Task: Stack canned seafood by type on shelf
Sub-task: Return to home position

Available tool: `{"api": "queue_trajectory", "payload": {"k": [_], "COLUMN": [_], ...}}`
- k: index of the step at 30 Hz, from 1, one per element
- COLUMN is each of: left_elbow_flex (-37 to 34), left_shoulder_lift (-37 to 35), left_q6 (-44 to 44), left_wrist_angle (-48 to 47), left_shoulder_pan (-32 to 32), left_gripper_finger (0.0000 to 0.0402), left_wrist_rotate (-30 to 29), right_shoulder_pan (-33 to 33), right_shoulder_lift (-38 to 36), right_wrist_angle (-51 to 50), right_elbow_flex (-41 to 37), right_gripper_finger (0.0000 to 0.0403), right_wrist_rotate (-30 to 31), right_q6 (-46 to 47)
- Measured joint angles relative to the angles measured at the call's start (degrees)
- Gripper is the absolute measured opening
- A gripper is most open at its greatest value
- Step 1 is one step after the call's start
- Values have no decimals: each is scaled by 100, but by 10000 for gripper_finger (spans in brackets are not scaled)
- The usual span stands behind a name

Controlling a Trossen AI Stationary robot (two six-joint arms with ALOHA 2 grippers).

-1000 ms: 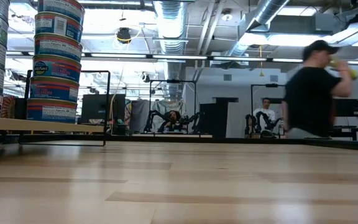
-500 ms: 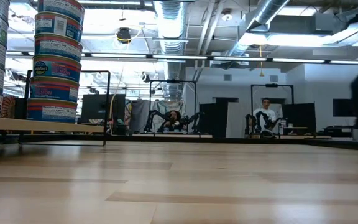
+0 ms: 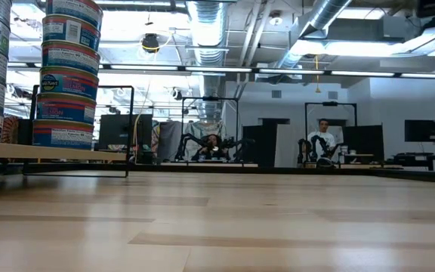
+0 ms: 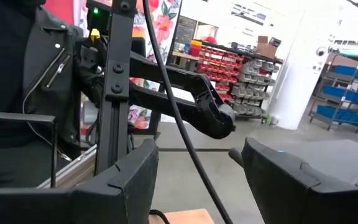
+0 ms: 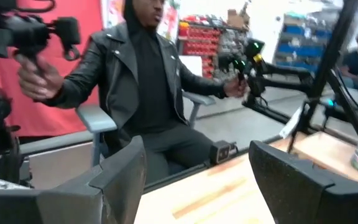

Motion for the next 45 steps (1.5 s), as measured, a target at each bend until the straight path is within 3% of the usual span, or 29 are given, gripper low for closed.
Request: {"api": "queue_trajectory", "payload": {"k": [13,20,33,36,41,45], "left_elbow_flex": [1,1,0,1,2,2], "left_shoulder_lift": [0,0,0,0,0,0], "left_q6": [-97,-275,-641,-667,-409,-390], "left_wrist_angle": [-40,-76,-71,-68,-61,-61], "left_shoulder_pan": [1,0,0,-1,2,1], "left_gripper_finger": [221,221,221,221,221,221], "left_wrist_rotate": [-57,-79,-87,-87,-96,-96], "right_shoulder_pan": [1,-14,-49,-51,-328,-614], "right_shoulder_lift": [-695,-690,-684,-686,-686,-686], "right_wrist_angle": [2827,2680,1563,1556,1506,1470], "right_elbow_flex": [-1932,-1930,-1934,-1934,-1937,-1937], "right_gripper_finger": [311,311,311,311,311,311], "right_wrist_rotate": [-194,-166,-143,257,1859,2517], "right_q6": [1140,1178,219,-124,41,-223]}}
